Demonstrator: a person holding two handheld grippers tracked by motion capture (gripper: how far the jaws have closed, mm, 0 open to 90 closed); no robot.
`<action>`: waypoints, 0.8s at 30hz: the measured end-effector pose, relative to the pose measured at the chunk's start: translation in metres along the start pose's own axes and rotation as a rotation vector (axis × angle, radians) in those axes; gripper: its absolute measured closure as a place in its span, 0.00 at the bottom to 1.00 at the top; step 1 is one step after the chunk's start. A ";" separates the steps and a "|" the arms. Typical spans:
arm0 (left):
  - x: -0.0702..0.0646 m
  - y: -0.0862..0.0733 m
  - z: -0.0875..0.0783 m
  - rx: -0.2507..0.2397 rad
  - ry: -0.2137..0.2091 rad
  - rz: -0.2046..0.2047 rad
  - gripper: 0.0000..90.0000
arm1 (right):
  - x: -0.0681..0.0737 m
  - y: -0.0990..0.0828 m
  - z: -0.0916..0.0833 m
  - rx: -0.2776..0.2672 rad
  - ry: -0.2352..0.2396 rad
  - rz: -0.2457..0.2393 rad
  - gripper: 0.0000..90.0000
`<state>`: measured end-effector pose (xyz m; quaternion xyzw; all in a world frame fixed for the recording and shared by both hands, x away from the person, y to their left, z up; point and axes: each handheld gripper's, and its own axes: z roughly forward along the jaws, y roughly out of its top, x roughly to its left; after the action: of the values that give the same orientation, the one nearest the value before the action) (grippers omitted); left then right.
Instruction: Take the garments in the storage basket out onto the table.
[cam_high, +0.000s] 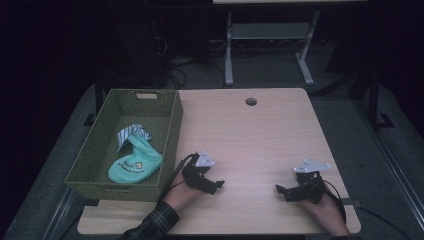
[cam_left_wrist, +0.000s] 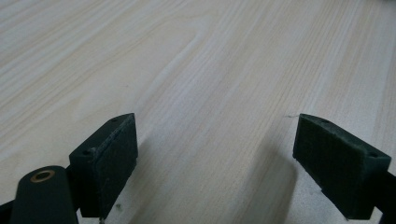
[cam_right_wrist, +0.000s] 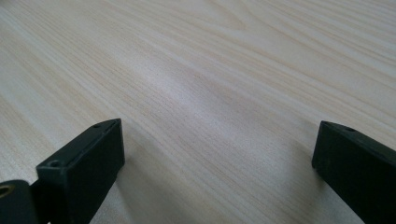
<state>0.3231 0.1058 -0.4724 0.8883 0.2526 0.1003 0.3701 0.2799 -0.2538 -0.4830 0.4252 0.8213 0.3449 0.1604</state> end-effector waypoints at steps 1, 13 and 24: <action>0.000 0.001 -0.002 -0.007 -0.002 0.005 0.15 | 0.000 0.000 0.000 0.001 0.001 0.004 0.02; 0.003 0.006 -0.007 -0.023 0.001 -0.022 0.15 | 0.000 0.000 0.000 0.001 0.004 0.002 0.02; 0.004 0.013 -0.013 -0.023 0.008 -0.020 0.15 | 0.000 0.000 0.000 -0.001 0.002 -0.003 0.02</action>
<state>0.3263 0.1081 -0.4541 0.8810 0.2618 0.1032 0.3803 0.2799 -0.2537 -0.4830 0.4235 0.8219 0.3457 0.1603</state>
